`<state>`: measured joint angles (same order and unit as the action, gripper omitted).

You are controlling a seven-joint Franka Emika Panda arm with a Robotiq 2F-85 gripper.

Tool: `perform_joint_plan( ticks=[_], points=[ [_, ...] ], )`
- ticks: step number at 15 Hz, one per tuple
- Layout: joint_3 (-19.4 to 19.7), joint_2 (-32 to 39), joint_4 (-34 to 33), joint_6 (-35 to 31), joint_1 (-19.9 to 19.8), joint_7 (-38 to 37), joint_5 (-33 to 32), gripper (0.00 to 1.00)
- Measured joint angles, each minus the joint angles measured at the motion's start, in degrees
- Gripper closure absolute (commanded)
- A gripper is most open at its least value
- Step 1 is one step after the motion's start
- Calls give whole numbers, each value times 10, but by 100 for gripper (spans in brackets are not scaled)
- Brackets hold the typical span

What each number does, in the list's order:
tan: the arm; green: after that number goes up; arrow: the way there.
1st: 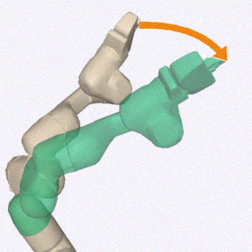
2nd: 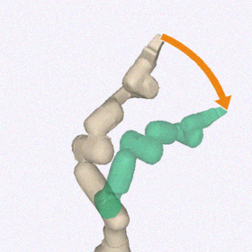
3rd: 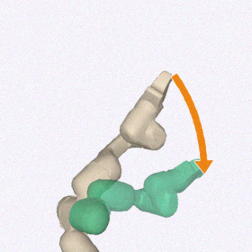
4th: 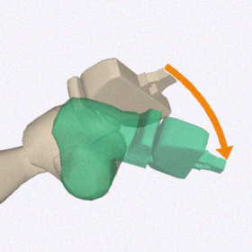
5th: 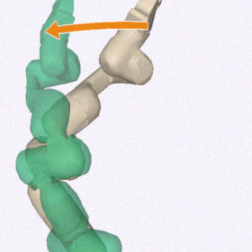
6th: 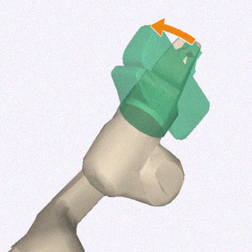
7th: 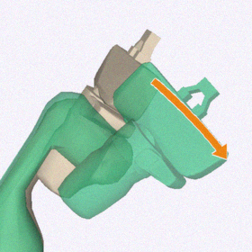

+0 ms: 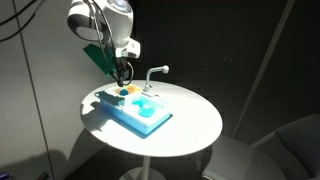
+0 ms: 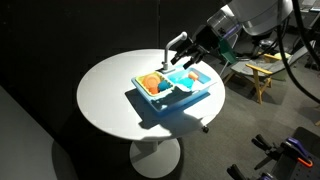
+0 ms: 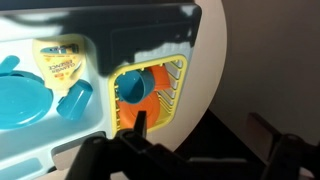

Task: Pick up the blue mug from the dish rack and put it on the table

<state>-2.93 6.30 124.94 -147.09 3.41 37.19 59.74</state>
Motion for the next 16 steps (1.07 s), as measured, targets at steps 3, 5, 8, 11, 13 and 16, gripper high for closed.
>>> perform_joint_plan(
  ticks=[3, 5, 8, 11, 13, 16],
  points=[
    [0, 14, -3, 0, -5, 16, 13, 0],
    [0, 24, -7, 0, -8, 29, 22, 0],
    [0, 42, -15, 0, -15, 44, 31, 0],
    [0, 65, -28, 1, -24, 58, 38, 0],
    [0, 81, -38, 1, -27, 64, 38, 0],
    [-1, 109, -56, 3, -28, 71, 38, 0]
  ],
)
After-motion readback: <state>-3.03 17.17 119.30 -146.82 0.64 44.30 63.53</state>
